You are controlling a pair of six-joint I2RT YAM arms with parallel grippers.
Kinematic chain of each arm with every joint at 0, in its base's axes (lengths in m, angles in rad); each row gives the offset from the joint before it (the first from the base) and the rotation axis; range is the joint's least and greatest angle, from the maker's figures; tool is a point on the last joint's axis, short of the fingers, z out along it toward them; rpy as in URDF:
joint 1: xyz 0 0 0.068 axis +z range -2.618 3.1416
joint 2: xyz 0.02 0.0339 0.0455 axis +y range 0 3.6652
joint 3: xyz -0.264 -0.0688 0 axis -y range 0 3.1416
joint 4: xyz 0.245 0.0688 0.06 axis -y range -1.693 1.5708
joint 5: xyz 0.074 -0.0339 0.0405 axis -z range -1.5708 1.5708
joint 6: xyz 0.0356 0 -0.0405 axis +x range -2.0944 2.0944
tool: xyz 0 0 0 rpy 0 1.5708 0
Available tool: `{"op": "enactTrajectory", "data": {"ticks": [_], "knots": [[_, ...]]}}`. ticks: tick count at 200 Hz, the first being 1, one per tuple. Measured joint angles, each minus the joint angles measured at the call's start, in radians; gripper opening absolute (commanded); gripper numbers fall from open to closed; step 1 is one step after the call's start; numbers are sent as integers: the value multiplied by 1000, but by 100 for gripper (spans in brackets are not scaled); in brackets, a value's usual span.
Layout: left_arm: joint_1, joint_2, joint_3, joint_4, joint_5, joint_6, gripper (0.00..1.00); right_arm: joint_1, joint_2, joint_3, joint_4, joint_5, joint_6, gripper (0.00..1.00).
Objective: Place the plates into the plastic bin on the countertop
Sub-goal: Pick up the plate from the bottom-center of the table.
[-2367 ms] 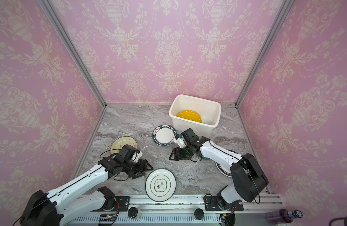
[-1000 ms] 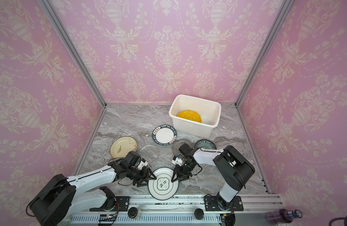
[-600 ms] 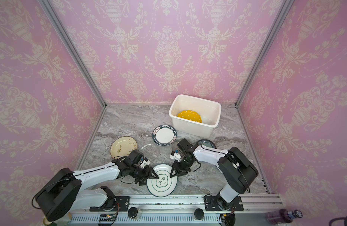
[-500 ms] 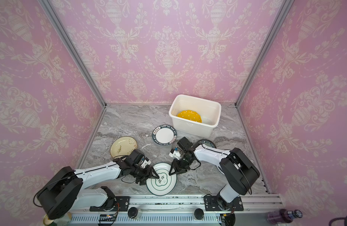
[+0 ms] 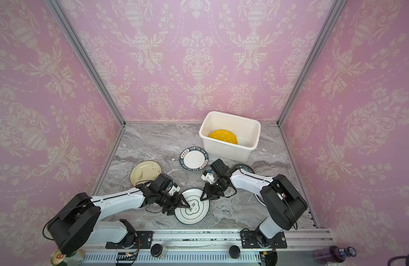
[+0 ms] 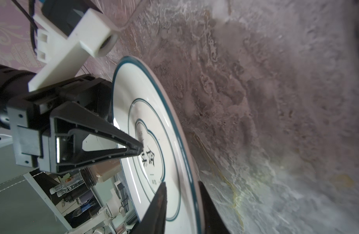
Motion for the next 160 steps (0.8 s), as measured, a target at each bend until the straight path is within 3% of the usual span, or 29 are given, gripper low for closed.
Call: {"op": "enactTrajectory", "data": {"ticks": [88,160], "knots": [[1,1,72,24,1,10,64,-80,-122,-15,45,30,61,5],[2,-3,124,178,-12,-55,84,-139,-265,20,-24,35,39,3]]}}
